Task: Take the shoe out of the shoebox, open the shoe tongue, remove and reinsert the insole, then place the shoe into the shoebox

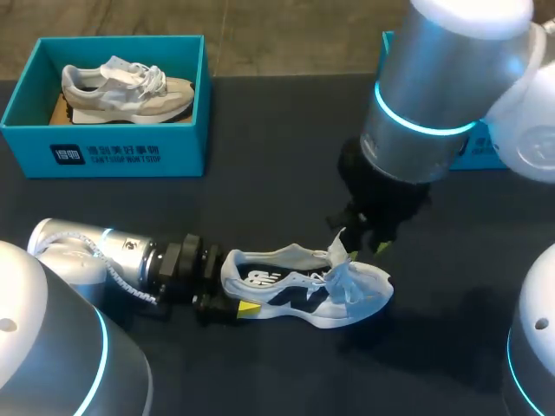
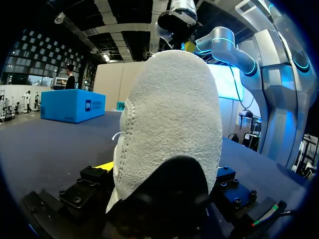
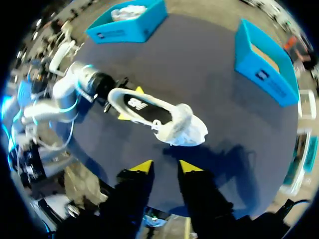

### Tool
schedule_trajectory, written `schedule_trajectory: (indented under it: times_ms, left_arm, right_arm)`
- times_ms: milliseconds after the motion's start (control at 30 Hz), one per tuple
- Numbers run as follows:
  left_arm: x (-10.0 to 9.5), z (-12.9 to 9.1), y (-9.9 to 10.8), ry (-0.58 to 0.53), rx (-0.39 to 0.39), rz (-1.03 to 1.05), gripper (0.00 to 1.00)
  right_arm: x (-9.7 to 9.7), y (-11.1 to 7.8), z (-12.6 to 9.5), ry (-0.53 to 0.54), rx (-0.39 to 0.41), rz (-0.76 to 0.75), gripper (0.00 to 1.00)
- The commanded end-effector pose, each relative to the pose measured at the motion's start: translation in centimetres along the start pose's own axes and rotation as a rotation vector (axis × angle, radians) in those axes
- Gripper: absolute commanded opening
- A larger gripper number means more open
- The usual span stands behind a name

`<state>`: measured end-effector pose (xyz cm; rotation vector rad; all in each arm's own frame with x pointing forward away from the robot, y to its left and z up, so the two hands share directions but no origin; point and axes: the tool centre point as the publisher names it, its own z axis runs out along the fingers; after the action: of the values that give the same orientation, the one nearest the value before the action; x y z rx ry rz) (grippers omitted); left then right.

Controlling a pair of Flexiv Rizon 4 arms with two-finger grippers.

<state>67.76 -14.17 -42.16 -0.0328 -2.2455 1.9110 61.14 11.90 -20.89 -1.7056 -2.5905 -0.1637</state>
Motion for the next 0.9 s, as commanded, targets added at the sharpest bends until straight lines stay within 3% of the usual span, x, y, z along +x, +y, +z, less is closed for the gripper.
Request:
schedule_trajectory:
  times_ms: [33, 200, 367, 833, 900]
  left_arm:
    - [0.1, -0.1, 0.1, -0.001, -0.001, -0.001, 0.00]
    - [0.1, -0.1, 0.1, -0.001, -0.001, -0.001, 0.00]
    - [0.1, -0.1, 0.1, -0.001, -0.001, -0.001, 0.00]
    - [0.1, -0.1, 0.1, -0.001, -0.001, -0.001, 0.00]
    - [0.1, -0.1, 0.1, -0.001, -0.001, -0.001, 0.00]
  right_arm:
    - [2.2, 2.5, 1.1, -0.138, 0.081, -0.172, 0.00]
    - [3.8, 3.0, 1.6, -0.100, 0.025, -0.444, 0.00]
    - [4.1, 2.6, 2.0, -0.007, -0.026, -0.720, 0.00]
    - [4.3, 2.4, 2.1, -0.006, -0.022, -0.737, 0.00]
    - [4.6, 3.0, 2.6, -0.064, 0.004, -0.787, 0.00]
